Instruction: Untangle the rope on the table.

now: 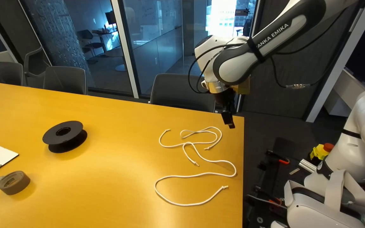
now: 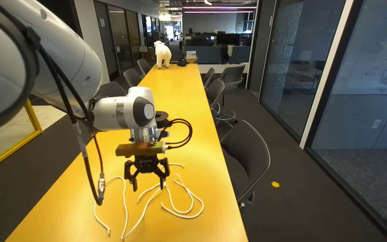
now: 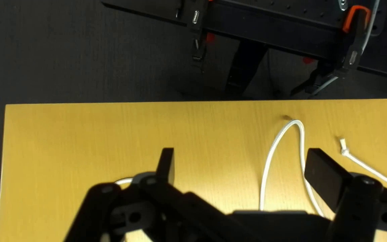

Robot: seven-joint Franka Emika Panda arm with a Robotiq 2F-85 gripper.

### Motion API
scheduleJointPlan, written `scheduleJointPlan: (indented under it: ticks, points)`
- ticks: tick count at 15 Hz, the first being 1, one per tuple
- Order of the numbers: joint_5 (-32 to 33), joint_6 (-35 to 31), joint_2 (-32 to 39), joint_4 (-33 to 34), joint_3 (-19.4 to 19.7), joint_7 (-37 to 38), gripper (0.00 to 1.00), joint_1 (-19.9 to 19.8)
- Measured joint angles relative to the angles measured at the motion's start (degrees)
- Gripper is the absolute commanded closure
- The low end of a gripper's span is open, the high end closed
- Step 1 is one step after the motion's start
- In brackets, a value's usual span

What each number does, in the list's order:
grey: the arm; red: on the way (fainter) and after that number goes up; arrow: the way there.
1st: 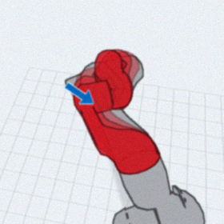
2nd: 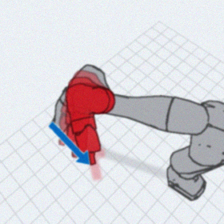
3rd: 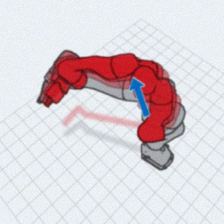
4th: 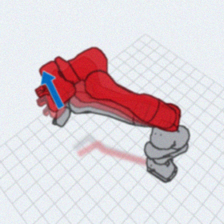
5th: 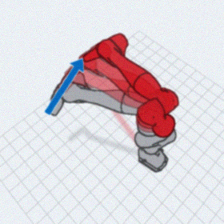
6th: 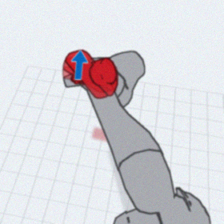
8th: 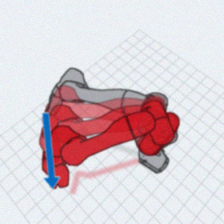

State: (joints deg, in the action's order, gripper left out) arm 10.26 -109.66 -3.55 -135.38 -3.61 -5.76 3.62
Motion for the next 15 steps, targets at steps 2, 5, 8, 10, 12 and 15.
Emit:
scheduleJointPlan:
  ticks: [2, 5, 8, 10, 12, 15]
  points:
    - [-0.25, -1.52, 0.01, -0.89, -0.52, 0.12, 0.00, 0.64]
    - [-0.47, -3.04, 0.02, -1.70, -1.16, 0.27, 0.00, 1.23]
    - [-0.54, -3.04, -0.01, -1.88, -1.54, 1.03, 0.00, 1.80]
    - [-0.54, -2.81, -0.28, -2.20, -1.92, 2.06, 0.00, 2.08]
    - [-0.54, -1.97, -1.87, -2.89, -2.32, 4.39, 0.00, 2.37]
    - [-0.58, 0.03, -7.73, -4.61, -2.58, 9.01, 0.00, 2.41]
